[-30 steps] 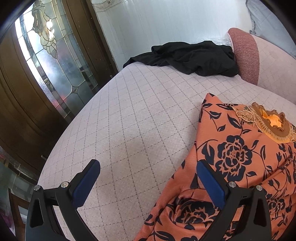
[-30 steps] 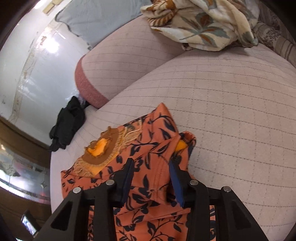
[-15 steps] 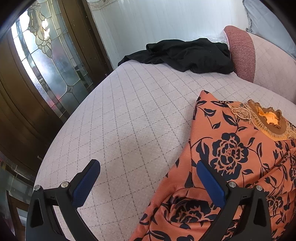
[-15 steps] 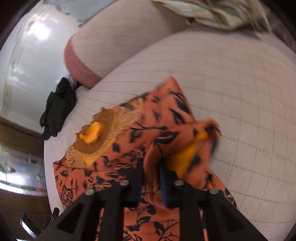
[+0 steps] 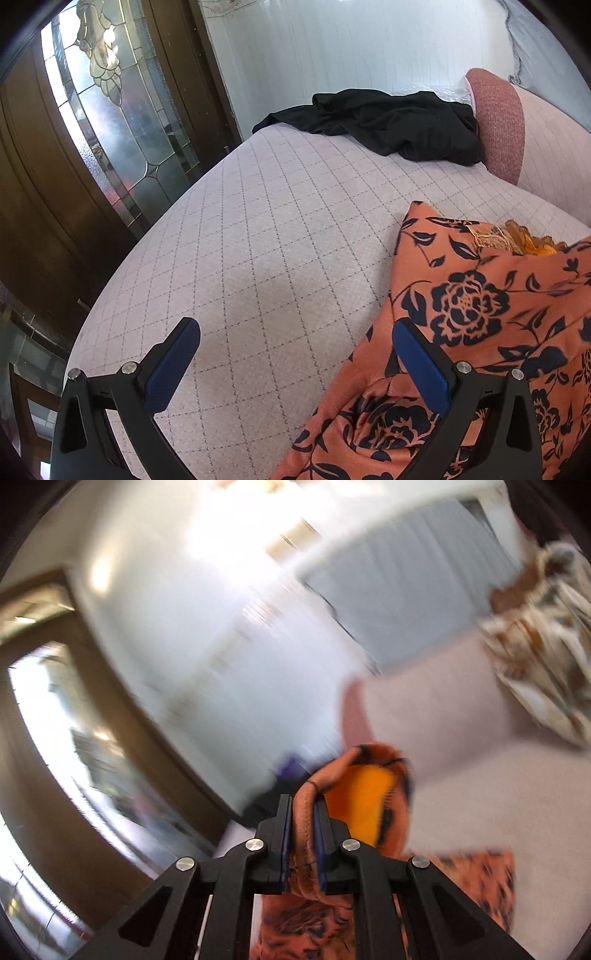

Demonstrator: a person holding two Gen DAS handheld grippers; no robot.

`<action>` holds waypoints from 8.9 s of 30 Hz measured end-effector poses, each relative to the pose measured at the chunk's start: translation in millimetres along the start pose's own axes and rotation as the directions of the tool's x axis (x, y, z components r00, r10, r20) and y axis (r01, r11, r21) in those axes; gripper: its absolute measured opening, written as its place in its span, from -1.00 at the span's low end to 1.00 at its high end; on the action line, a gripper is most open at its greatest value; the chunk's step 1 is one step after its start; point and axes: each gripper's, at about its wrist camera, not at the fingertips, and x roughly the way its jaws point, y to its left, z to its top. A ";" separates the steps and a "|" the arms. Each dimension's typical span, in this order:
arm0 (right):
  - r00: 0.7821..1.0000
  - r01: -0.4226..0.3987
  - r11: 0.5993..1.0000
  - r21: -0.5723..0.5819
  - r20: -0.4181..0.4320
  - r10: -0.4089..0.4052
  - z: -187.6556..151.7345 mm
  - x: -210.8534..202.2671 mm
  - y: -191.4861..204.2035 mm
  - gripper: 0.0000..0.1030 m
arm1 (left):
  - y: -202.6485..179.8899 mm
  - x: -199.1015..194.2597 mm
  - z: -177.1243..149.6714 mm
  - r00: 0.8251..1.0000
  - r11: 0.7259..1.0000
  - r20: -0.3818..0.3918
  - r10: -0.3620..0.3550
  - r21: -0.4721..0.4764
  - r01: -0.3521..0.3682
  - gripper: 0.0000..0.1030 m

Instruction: Fold small clothes

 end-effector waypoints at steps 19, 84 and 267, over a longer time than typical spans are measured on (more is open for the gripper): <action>0.880 0.376 0.921 0.102 -0.351 -0.320 -90.0 -28.7 -134.4 -0.71 | -39.1 -9.8 -8.5 0.998 0.993 0.048 -0.044 0.112 0.038 1.00; 0.740 0.362 0.923 -0.128 -0.563 -0.368 -204.1 91.2 -61.5 -0.69 | -63.1 16.2 -28.2 0.996 0.948 -0.088 -0.016 0.315 0.043 1.00; 0.855 0.384 0.874 0.298 -0.472 -0.215 -83.3 -68.2 -195.9 0.62 | 14.2 -27.6 30.6 0.741 0.769 -0.217 -0.636 -0.100 0.631 -0.86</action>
